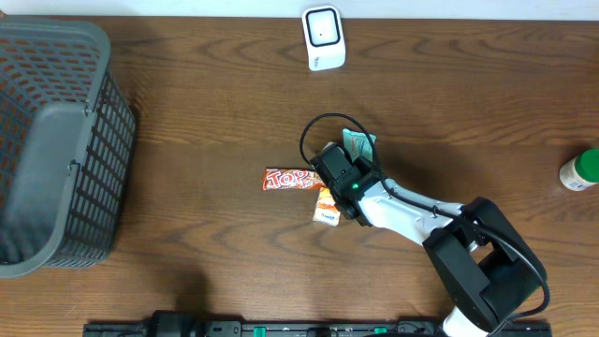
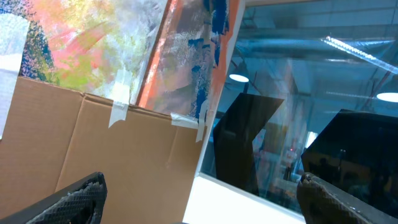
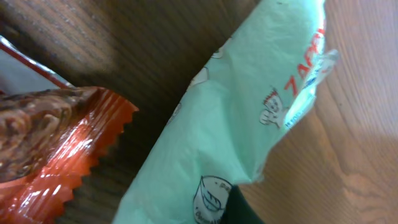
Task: Scan the item barcode
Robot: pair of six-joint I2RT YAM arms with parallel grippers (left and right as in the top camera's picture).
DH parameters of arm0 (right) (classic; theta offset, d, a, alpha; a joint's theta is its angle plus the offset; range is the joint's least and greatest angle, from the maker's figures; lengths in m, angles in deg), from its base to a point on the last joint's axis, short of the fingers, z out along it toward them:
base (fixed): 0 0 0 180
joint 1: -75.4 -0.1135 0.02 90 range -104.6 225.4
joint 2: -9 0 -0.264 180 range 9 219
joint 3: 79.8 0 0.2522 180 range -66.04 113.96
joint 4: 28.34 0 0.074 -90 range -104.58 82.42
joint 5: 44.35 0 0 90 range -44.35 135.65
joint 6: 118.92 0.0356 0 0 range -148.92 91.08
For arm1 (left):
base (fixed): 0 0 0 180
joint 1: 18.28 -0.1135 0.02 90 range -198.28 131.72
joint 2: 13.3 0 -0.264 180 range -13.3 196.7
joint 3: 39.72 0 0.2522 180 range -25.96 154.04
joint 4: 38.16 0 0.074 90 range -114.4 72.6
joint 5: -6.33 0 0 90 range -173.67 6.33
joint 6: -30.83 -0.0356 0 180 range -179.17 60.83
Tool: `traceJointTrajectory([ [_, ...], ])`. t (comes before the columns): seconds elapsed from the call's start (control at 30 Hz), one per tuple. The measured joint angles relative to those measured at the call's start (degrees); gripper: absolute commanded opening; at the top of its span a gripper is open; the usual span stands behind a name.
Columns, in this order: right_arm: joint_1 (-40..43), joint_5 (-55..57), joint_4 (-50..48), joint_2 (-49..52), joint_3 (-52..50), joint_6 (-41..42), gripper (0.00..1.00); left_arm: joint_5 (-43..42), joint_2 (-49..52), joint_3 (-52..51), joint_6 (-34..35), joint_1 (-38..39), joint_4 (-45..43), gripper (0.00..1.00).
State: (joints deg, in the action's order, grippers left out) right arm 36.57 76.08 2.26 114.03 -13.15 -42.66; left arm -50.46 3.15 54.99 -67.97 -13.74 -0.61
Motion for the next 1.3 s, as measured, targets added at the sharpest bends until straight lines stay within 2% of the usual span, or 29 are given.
traceJointTrajectory([
  [0.13,-0.1,0.4,0.7,-0.1,0.3,1.4,0.01,0.0,0.0,0.0,0.0,0.0,0.0,0.98],
  [0.27,0.1,-3.2,9.2,-2.7,1.9,5.2,0.01,0.0,0.0,0.0,0.0,0.0,0.0,0.98],
  [0.43,1.5,-16.9,22.6,-11.3,4.9,10.3,0.01,0.0,0.0,0.0,0.0,0.0,0.0,0.98],
  [0.53,4.4,-27.0,26.8,-17.4,6.3,12.3,0.01,0.0,0.0,0.0,0.0,0.0,0.0,0.98],
  [0.67,11.4,-43.1,30.4,-20.4,6.5,13.5,0.01,0.0,0.0,0.0,0.0,0.0,0.0,0.98],
  [0.83,21.4,-58.5,31.7,-17.1,6.3,13.7,0.01,0.0,0.0,0.0,0.0,0.0,0.0,0.98],
  [1.07,30.0,-78.4,32.2,-5.2,6.2,9.4,0.01,0.0,0.0,0.0,0.0,0.0,0.0,0.98],
  [1.2,32.8,-86.7,33.0,0.7,6.2,6.1,0.01,0.0,0.0,0.0,0.0,0.0,0.0,0.98],
  [1.3,34.5,-88.7,33.5,3.9,6.2,4.4,0.01,0.0,0.0,0.0,0.0,0.0,0.0,0.98],
])
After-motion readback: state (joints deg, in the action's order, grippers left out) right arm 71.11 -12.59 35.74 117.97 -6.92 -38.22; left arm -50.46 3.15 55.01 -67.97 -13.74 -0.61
